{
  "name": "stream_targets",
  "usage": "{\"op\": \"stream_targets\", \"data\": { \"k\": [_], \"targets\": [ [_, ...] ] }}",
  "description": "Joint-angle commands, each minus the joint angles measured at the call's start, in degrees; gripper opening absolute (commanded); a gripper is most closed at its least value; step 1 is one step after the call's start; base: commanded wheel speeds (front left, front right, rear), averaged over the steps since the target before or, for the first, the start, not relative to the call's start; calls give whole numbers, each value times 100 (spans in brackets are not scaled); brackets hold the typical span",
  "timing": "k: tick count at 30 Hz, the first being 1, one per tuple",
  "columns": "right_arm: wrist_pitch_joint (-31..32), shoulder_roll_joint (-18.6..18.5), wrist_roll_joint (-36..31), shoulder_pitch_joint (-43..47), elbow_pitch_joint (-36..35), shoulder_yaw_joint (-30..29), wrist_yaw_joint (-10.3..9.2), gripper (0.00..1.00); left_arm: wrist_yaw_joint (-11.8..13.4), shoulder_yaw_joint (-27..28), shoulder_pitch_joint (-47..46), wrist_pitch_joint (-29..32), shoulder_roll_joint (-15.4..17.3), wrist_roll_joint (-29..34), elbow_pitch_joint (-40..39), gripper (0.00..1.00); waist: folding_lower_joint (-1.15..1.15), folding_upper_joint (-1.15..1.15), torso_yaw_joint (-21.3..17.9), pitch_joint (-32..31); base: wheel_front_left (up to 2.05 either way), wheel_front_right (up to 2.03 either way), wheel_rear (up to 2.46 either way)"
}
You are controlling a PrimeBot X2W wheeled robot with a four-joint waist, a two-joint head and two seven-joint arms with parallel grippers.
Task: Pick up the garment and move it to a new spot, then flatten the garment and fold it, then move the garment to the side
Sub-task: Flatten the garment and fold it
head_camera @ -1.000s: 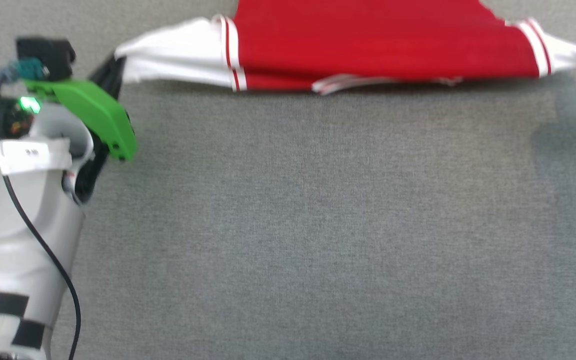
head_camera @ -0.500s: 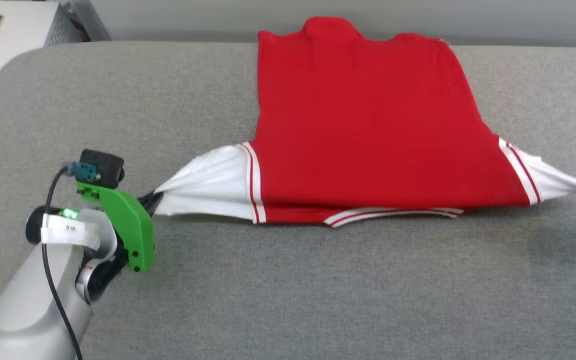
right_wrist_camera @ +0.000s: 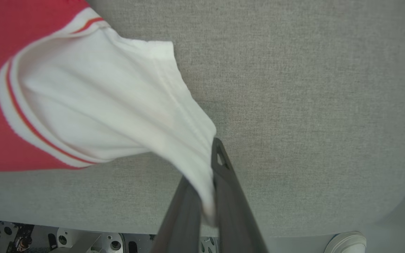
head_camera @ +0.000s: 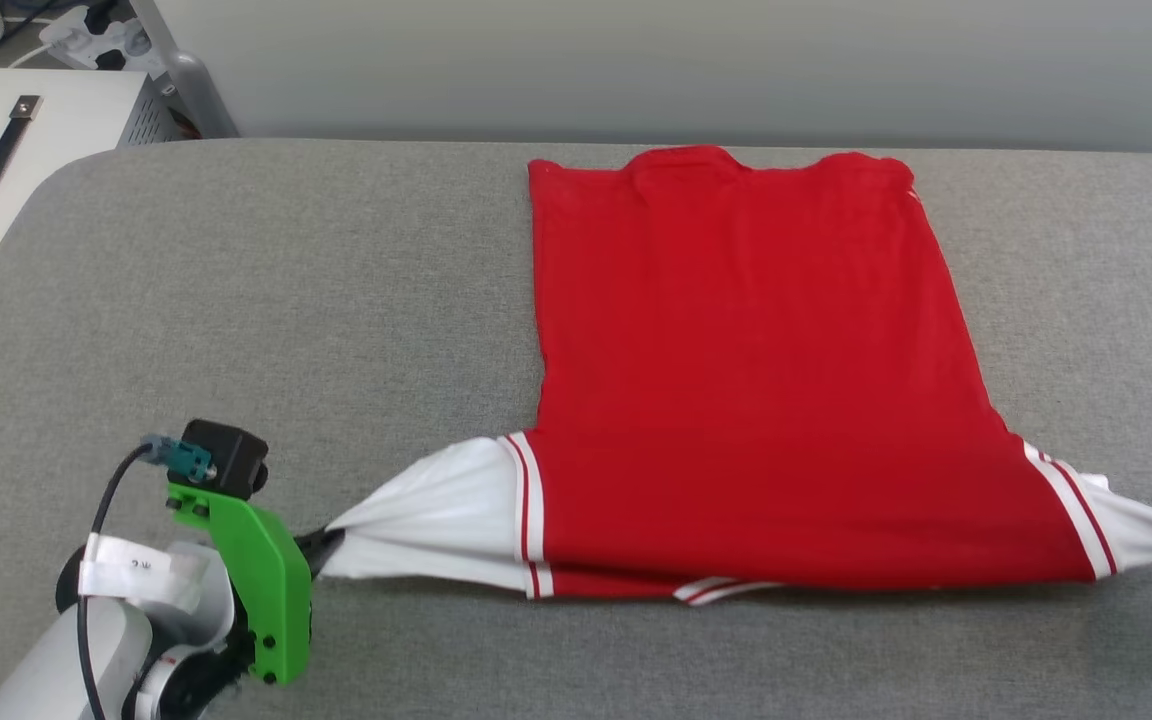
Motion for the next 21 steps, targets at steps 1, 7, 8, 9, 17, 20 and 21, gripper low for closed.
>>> {"op": "stream_targets", "data": {
  "k": [1, 7, 8, 9, 17, 20, 21],
  "targets": [
    [134, -48, -84, 250, -170, -203, -52, 0, 126, 74, 239, 107, 182, -58, -90, 0, 1, 0, 10, -14, 0, 0, 0],
    [794, 207, -179, 1104, -1049, -798, -52, 0, 325, 68, 824, 516, 363, -349, -803, 0, 1, 0, 50, -25, 0, 0, 0],
    [905, 275, -192, 1221, -1173, -889, -52, 0, 348, 58, 895, 552, 377, -375, -901, 0, 1, 0, 58, -19, 0, 0, 0],
    [986, 330, -204, 1299, -1258, -950, -52, 0, 365, 48, 945, 576, 381, -395, -964, 0, 1, 0, 64, -15, 0, 0, 0],
    [1342, 660, -222, 1540, -1739, -1214, -52, 0, 438, -54, 1087, 656, 262, -507, -1187, 0, 1, 0, 118, 115, 0, 0, 0],
    [1264, 480, -293, 1493, -1993, -1095, -52, 100, 413, -96, 1046, 695, 202, -562, -1282, 0, 1, 0, 169, 235, 0, 0, 0],
    [1267, 342, -339, 1508, -2084, -994, -52, 100, 416, -106, 1042, 729, 197, -587, -1318, 0, 1, 0, 179, 284, 0, 0, 0]
  ]
}}
